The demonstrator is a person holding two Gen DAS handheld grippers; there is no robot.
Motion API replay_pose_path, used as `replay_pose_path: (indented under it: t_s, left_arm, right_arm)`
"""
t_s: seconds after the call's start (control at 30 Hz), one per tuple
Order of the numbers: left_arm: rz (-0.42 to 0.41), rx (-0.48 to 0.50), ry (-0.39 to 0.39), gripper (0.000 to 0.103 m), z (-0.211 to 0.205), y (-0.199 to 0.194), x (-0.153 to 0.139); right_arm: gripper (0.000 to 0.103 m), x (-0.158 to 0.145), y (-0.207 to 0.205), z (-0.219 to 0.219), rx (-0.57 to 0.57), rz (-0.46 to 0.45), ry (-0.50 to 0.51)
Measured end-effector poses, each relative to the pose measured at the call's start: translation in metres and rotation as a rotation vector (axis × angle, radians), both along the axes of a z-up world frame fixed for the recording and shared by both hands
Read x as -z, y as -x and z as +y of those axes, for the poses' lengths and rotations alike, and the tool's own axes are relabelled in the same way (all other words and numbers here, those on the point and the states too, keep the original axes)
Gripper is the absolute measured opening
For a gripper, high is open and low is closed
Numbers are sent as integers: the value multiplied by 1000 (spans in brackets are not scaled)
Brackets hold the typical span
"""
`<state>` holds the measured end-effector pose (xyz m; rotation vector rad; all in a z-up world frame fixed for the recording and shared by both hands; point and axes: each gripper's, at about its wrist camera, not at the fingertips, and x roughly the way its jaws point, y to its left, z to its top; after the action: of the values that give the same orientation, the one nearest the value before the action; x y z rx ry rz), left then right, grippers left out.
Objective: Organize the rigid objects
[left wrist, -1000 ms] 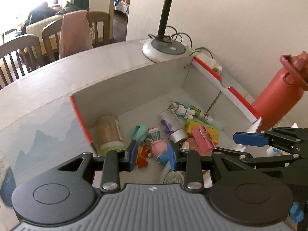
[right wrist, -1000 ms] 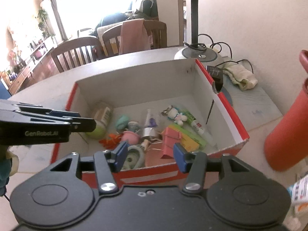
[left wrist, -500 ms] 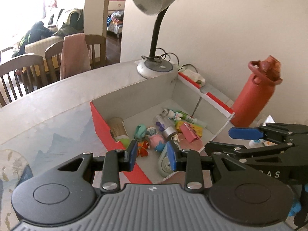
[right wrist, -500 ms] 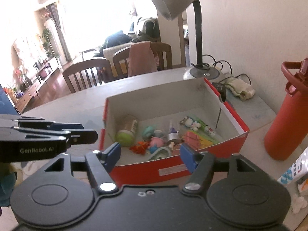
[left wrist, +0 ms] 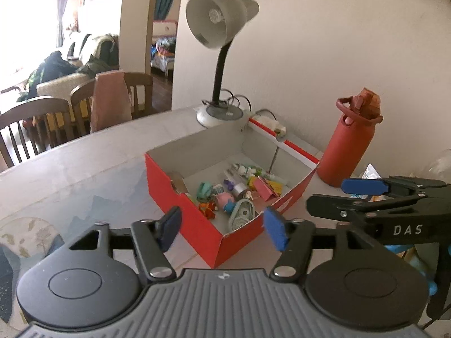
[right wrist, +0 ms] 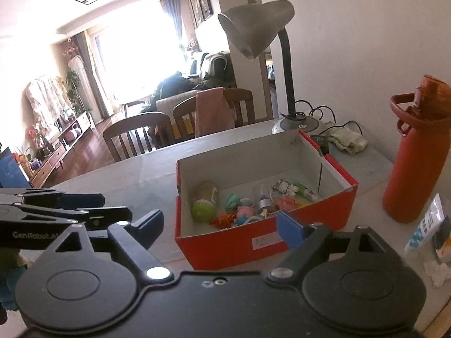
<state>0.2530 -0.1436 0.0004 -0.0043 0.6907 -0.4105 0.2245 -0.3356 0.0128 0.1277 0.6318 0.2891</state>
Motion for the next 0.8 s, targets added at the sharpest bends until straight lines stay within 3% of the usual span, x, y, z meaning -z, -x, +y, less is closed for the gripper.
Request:
replay_pose_path:
  t_s: [0.2,0.43,0.57,0.7,0.8]
  left_arm:
    - [-1,-2,5,65,8,15,0]
    - [-12,-11,33,83,12,30,0]
    - [-17,-9,51,85,13,35,0]
    - [-31,-25,73,101,15,40,0]
    - [-43,-35,81,101,16,44,-1]
  right_arm:
    - [94,-3,23,4,8,-22,10]
    - [99,-12,44,9,12,-60,26]
    - [101,-15,50,10,10,-73,29]
    - [102,-15,53,9,16,-75,25]
    - [102,-15,55,7,22,-75,16]
